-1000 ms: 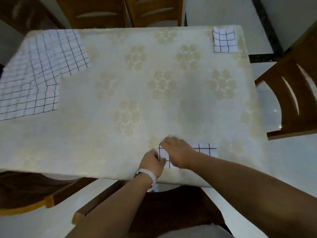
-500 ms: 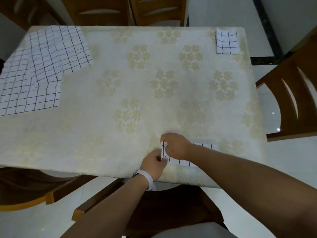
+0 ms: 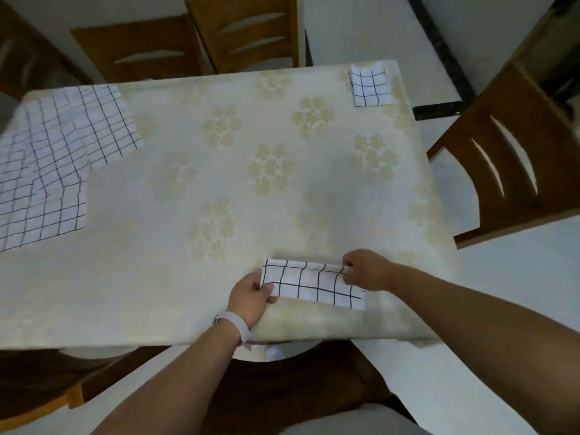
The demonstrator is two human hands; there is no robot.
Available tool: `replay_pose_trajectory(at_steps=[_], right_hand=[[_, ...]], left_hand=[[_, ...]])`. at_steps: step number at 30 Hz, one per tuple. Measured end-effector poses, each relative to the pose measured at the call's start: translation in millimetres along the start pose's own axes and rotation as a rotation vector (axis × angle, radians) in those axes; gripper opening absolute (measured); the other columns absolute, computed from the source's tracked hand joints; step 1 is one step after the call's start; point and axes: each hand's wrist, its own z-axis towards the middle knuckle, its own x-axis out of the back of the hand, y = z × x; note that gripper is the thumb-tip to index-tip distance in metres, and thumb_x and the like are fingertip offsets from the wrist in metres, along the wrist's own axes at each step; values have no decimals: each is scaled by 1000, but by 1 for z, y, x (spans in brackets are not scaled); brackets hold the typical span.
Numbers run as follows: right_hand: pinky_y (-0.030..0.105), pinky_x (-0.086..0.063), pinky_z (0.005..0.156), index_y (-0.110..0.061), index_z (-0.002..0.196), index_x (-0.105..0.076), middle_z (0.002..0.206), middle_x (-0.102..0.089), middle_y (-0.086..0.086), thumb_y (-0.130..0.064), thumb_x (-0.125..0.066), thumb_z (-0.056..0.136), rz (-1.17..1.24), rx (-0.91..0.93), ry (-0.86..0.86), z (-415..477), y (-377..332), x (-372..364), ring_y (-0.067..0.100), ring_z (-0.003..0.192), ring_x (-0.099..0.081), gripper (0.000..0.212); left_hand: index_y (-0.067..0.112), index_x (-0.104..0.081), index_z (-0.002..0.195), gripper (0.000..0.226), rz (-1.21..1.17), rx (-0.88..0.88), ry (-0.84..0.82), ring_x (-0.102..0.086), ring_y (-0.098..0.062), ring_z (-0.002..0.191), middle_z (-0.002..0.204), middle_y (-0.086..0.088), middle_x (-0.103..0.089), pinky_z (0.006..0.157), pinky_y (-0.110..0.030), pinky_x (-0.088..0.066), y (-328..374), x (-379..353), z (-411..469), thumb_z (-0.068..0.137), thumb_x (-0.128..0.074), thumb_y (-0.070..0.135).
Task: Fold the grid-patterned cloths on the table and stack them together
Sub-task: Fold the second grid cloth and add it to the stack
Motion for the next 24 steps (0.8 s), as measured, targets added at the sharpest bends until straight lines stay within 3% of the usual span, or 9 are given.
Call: replay_pose_trajectory(at_steps=[2, 5, 7, 9, 11, 13, 17, 19, 24], right_hand=[[25, -32, 58, -17, 83, -57, 86, -54, 5, -18, -65, 84, 121, -55, 4, -7, 15, -2, 20, 80, -49, 8], [26, -41, 59, -14, 77, -59, 75, -53, 7, -9, -70, 84, 638, -182, 28, -14, 37, -8, 21, 71, -52, 14], [32, -50, 67, -8, 88, -61, 83, -59, 13, -4, -68, 86, 974, -241, 45, -21, 45, -9, 23, 74, -58, 8], [40, -56, 78, -4, 102, -63, 97, -66, 17, -4, -64, 89, 1186, -263, 56, -27, 50, -9, 27, 83, -64, 13], [43, -57, 79, -4, 106, -62, 101, -68, 16, -7, -61, 92, 1330, -253, 62, -32, 52, -9, 29, 87, -66, 15], [41, -58, 77, -3, 107, -64, 105, -71, 14, -5, -59, 92, 1381, -232, 48, -36, 54, -9, 29, 91, -68, 16], [42, -58, 78, -11, 115, -66, 110, -72, 10, 1, -58, 90, 1321, -196, 42, -42, 56, -7, 30, 100, -68, 28], [41, -58, 77, -11, 116, -66, 111, -72, 9, 1, -57, 91, 1317, -169, 53, -45, 58, -5, 30, 100, -69, 30], [41, -59, 79, -10, 118, -65, 112, -71, 10, 1, -55, 91, 1293, -138, 77, -58, 67, 6, 28, 100, -69, 31]], left_hand=[[7, -60, 80, 9, -99, 31, -20, -63, -5, 55, 65, -3, -67, 57, -20, -47, 1, 1, -3, 89, -61, 6], [13, -63, 80, 13, -192, 72, -46, -66, -14, 64, 76, -10, -72, 66, -29, -49, 3, 2, -8, 90, -60, 6], [14, -64, 84, 14, -253, 88, -61, -68, -14, 65, 80, -11, -71, 69, -32, -49, 4, 1, -12, 91, -59, 3], [10, -64, 90, 12, -316, 101, -99, -70, -15, 67, 84, -11, -72, 75, -35, -49, 5, -2, -16, 91, -58, 0], [3, -64, 96, 9, -379, 99, -150, -72, -23, 77, 87, -10, -73, 87, -43, -49, 6, -4, -20, 89, -60, -1], [1, -64, 98, 10, -408, 69, -189, -69, -24, 75, 82, -7, -73, 91, -45, -48, 9, -5, -23, 88, -63, 0], [9, -64, 110, 26, -423, 48, -232, -70, -27, 91, 105, -14, -72, 68, -31, -43, 21, -10, -29, 85, -66, 0], [14, -66, 111, 28, -457, 57, -231, -69, -27, 95, 107, -11, -72, 74, -34, -45, 26, -15, -30, 84, -67, 3], [12, -66, 94, 12, -564, 99, -102, -63, -21, 72, 88, -10, -71, 67, -32, -46, 49, -31, -32, 88, -67, 21]])
